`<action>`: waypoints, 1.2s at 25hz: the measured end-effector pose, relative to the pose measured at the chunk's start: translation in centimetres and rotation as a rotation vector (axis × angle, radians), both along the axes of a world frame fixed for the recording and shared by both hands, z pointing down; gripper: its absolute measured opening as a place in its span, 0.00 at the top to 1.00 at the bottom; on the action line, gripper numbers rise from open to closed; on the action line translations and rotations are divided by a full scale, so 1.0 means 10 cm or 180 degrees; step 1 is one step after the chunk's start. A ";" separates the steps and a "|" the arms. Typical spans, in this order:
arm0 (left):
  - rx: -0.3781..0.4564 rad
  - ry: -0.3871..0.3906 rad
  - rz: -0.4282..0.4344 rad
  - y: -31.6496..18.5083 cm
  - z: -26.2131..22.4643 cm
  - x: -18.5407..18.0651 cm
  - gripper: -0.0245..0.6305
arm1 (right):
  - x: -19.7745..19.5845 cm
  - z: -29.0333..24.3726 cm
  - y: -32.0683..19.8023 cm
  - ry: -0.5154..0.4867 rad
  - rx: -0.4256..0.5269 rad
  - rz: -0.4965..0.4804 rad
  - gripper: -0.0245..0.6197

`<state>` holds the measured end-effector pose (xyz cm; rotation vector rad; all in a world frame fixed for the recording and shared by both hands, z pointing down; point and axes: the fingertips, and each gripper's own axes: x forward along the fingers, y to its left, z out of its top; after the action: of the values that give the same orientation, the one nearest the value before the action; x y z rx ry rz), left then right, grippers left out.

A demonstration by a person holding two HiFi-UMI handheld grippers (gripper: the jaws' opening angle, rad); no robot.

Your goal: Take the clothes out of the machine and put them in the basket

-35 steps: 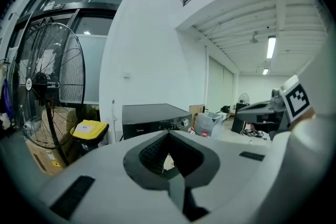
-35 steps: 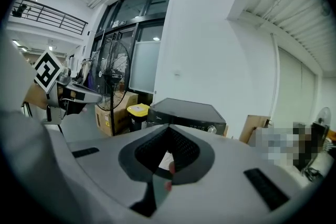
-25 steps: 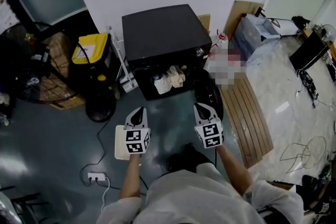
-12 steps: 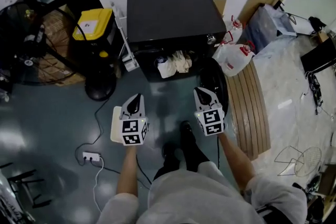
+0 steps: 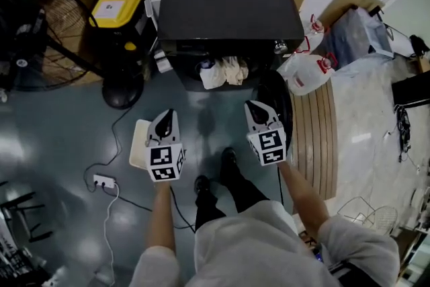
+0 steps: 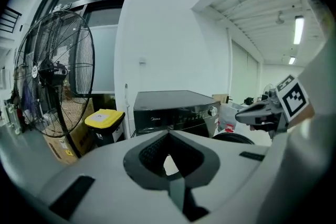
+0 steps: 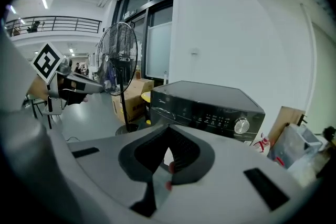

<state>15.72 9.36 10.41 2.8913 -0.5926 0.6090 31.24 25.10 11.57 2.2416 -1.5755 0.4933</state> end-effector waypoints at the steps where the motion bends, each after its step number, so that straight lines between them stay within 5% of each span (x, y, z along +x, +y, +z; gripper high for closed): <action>1: -0.0004 -0.0014 -0.0038 -0.04 0.05 0.02 0.94 | 0.05 0.05 -0.06 -0.0010 0.0002 -0.0026 0.93; 14: -0.0042 -0.0231 -0.0239 -0.51 1.10 0.14 0.94 | 0.25 1.27 -0.59 -0.0112 -0.0143 -0.0205 0.93; 30: -0.0245 -0.0260 0.0180 -1.00 2.80 0.46 0.94 | 0.33 2.82 -1.10 -0.0058 -0.0227 0.0074 0.93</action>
<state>20.27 -0.64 38.42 2.8309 -0.4876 0.7440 34.55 14.11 39.75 2.2105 -1.5177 0.5691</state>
